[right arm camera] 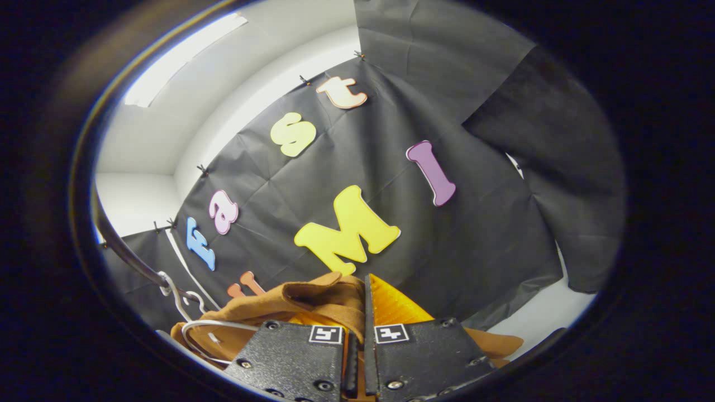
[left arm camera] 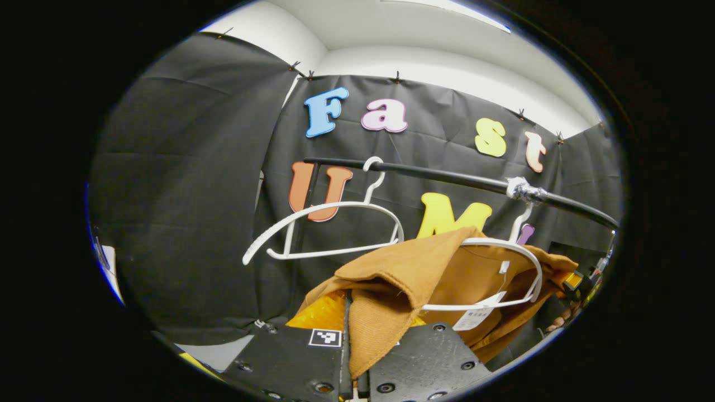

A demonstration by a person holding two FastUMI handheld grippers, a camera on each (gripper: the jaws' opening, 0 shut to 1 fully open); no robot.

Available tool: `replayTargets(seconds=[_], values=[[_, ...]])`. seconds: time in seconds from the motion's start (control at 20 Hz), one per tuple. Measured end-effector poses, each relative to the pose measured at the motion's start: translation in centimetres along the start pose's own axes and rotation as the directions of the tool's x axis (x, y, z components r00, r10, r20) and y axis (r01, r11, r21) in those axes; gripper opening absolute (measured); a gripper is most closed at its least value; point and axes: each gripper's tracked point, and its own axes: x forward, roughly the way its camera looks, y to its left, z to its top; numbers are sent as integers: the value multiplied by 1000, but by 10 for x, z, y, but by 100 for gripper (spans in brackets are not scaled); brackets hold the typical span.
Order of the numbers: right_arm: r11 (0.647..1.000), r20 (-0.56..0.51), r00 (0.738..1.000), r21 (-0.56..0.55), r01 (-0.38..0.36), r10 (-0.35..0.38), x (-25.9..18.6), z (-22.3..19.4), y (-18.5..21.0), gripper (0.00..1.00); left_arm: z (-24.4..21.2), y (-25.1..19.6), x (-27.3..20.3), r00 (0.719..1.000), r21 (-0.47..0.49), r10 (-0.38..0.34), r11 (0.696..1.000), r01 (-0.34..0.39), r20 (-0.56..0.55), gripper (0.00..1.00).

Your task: Grasp the clothes on the hanger with both hands and then place them into the laundry hamper below.

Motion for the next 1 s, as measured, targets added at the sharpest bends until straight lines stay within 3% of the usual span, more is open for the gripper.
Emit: replayTargets(seconds=[0.45, 0.6, 0.7, 1.0], values=[[992, -78, 989, -20, -127, 125, 33, 6, 25, 8, 29, 7, 4, 997, 29, -76, 997, 76, -15, 7], [990, -111, 985, -30, -138, 134, 51, 2, 26, 8, 37, 6, 4, 994, 26, -106, 994, 107, -26, 7], [986, -142, 977, -31, -164, 158, 58, -4, 33, 8, 38, 18, 2, 996, 42, -80, 996, 81, -28, 7], [974, -207, 959, -70, -214, 196, 87, -20, 41, 8, 28, 32, 26, 992, 36, -91, 995, 94, -84, 7]])
